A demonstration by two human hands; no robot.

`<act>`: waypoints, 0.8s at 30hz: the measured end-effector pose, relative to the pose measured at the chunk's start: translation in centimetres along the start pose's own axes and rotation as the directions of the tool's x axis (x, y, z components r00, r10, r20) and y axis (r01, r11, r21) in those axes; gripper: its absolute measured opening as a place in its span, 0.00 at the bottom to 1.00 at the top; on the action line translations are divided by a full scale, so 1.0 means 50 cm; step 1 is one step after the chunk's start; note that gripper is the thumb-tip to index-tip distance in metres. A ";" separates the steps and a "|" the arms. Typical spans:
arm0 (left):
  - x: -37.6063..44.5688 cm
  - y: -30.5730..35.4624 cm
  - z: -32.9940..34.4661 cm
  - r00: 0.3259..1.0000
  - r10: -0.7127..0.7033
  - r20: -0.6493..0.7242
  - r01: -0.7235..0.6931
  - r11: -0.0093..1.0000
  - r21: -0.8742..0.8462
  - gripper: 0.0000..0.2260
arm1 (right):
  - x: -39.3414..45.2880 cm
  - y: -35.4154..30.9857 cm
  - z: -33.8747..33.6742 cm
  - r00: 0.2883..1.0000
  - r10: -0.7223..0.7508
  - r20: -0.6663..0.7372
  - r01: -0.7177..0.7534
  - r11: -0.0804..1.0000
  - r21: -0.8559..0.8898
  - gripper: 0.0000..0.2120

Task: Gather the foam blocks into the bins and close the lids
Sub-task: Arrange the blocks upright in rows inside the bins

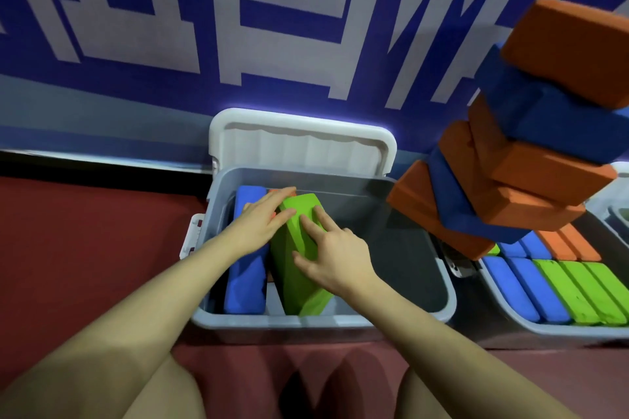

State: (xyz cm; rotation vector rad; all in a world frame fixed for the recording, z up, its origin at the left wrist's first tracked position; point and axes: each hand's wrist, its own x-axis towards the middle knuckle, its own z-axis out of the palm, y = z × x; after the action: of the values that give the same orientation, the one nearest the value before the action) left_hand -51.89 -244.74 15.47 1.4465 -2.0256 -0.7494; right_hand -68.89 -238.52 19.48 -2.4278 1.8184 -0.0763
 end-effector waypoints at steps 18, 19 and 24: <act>-0.076 -0.138 0.119 0.916 -0.399 0.050 0.323 0.803 0.501 0.22 | 0.024 -0.021 0.195 0.982 0.092 0.164 -0.117 0.982 0.150 0.36; -0.084 -0.151 0.124 0.915 -0.396 0.075 0.294 0.783 0.548 0.22 | 0.024 -0.018 0.201 0.983 0.082 0.165 -0.109 0.981 0.158 0.36; -0.081 -0.168 0.128 0.945 -0.326 0.044 0.232 0.756 0.612 0.24 | 0.028 -0.014 0.222 0.996 0.052 0.078 -0.065 0.983 0.169 0.30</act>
State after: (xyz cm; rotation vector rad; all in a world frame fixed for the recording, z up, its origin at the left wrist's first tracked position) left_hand -49.72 -242.33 4.66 2.1489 -2.3136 -0.3233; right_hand -66.66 -239.06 8.53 -2.2298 1.7720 -0.1319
